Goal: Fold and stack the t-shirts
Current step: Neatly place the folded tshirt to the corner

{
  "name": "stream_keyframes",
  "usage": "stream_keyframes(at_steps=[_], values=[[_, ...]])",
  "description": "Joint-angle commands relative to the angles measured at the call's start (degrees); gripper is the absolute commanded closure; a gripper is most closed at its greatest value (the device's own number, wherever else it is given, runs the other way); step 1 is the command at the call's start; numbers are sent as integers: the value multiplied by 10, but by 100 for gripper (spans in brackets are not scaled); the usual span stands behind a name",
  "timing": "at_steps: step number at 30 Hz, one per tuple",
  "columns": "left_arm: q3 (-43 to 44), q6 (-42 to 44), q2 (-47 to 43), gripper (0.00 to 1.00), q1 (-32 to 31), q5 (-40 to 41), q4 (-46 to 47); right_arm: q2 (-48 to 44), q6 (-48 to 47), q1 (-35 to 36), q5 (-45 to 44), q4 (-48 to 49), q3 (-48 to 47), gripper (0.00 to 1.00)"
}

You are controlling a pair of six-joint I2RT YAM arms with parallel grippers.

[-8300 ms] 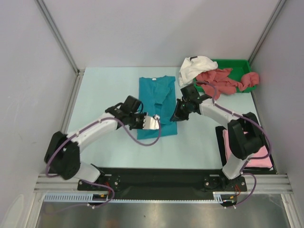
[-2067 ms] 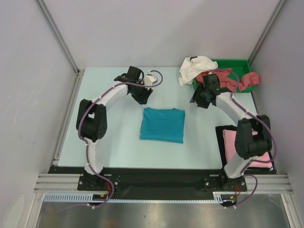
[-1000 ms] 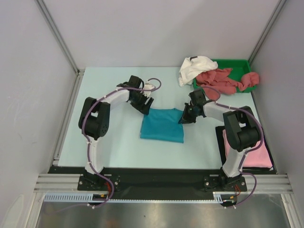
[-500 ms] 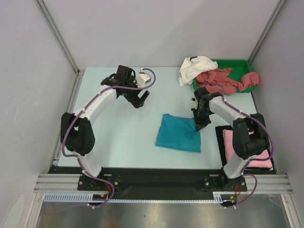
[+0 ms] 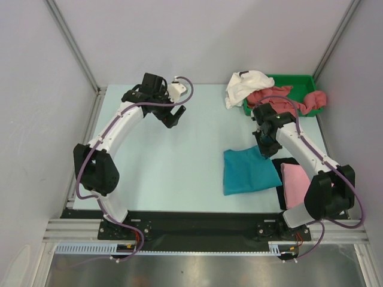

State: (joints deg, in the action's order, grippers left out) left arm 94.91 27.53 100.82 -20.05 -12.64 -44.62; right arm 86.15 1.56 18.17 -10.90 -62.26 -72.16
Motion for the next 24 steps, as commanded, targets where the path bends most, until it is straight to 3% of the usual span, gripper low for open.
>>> stream_keyframes(at_steps=[1, 4, 8, 15, 24], values=[[43, 10, -23, 0, 7, -11, -9, -41, -55, 4, -43, -38, -34, 100], [50, 12, -21, 0, 13, -12, -8, -31, -86, 16, -139, -124, -1, 100], [52, 16, -18, 0, 23, -23, -6, -86, -74, 28, -117, -144, 25, 100], [68, 21, -7, 0, 31, -32, 1, -154, -59, 23, -212, -189, 22, 100], [69, 19, -3, 0, 34, -38, 7, -222, -126, -5, -299, -208, 17, 100]])
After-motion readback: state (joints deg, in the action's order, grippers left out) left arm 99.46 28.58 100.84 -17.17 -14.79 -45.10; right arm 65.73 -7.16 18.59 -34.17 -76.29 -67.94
